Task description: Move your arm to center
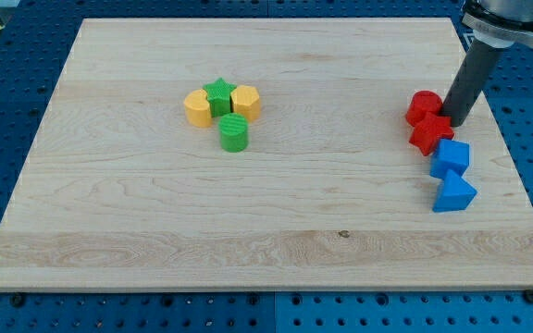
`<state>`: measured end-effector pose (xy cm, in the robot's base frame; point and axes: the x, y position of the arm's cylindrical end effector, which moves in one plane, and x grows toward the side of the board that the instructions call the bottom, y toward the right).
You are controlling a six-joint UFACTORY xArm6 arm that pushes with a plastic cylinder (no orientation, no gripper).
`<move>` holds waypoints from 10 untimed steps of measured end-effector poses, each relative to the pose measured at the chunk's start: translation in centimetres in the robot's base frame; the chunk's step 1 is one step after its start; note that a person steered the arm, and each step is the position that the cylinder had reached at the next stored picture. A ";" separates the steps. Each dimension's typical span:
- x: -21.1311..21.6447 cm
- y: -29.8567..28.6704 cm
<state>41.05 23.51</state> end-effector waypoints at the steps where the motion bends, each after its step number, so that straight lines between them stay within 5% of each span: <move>1: -1.4 1.8; 3: -5.5 3.8; 10: -9.5 -13.6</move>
<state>31.55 9.88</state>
